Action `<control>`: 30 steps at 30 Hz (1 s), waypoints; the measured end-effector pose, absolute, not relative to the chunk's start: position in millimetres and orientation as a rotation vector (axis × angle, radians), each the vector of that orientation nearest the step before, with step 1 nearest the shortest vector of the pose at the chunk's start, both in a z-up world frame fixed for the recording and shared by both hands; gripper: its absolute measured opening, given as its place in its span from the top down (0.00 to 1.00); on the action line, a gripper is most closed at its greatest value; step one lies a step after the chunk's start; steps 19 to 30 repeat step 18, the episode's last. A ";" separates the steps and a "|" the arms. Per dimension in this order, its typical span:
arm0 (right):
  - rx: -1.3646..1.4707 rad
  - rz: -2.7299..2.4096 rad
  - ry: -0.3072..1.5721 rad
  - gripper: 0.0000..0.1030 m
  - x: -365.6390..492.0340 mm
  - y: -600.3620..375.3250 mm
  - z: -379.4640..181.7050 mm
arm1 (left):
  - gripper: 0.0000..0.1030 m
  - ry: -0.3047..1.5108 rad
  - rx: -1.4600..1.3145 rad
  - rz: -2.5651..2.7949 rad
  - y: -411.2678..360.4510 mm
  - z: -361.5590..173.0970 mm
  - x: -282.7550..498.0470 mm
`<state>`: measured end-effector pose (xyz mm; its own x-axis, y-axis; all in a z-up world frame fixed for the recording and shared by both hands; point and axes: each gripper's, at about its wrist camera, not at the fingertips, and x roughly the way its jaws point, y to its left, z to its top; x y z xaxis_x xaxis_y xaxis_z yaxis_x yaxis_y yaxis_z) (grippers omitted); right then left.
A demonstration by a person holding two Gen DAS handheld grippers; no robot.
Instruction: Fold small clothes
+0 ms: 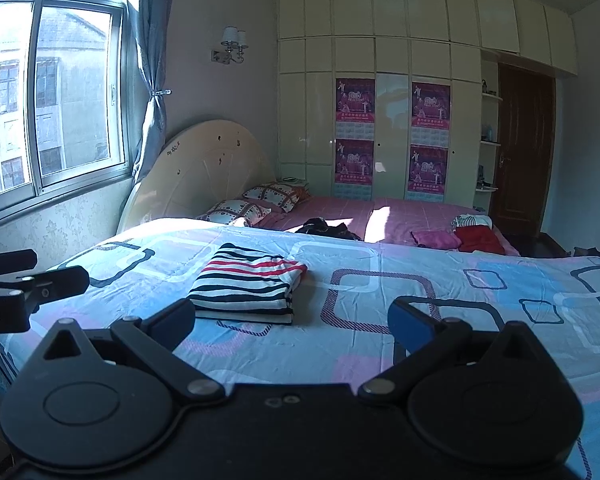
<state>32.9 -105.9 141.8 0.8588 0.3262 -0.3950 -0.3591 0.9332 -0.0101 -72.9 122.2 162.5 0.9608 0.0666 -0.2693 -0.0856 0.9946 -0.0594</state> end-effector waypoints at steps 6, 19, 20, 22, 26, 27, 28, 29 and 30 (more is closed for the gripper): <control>-0.089 0.357 0.396 0.00 33.7 -106.2 140.7 | 0.00 0.268 -0.080 0.071 121.7 161.1 -71.3; -0.092 0.358 0.398 0.00 35.8 -105.7 137.7 | 0.00 0.251 -0.079 0.041 116.8 160.3 -71.0; -0.092 0.358 0.398 0.00 35.8 -105.7 137.7 | 0.00 0.251 -0.079 0.041 116.8 160.3 -71.0; -0.092 0.358 0.398 0.00 35.8 -105.7 137.7 | 0.00 0.251 -0.079 0.041 116.8 160.3 -71.0; -0.092 0.358 0.398 0.00 35.8 -105.7 137.7 | 0.00 0.251 -0.079 0.041 116.8 160.3 -71.0; -0.092 0.358 0.398 0.00 35.8 -105.7 137.7 | 0.00 0.251 -0.079 0.041 116.8 160.3 -71.0; -0.092 0.358 0.398 0.00 35.8 -105.7 137.7 | 0.00 0.251 -0.079 0.041 116.8 160.3 -71.0; -0.092 0.358 0.398 0.00 35.8 -105.7 137.7 | 0.00 0.251 -0.079 0.041 116.8 160.3 -71.0; -0.092 0.358 0.398 0.00 35.8 -105.7 137.7 | 0.00 0.251 -0.079 0.041 116.8 160.3 -71.0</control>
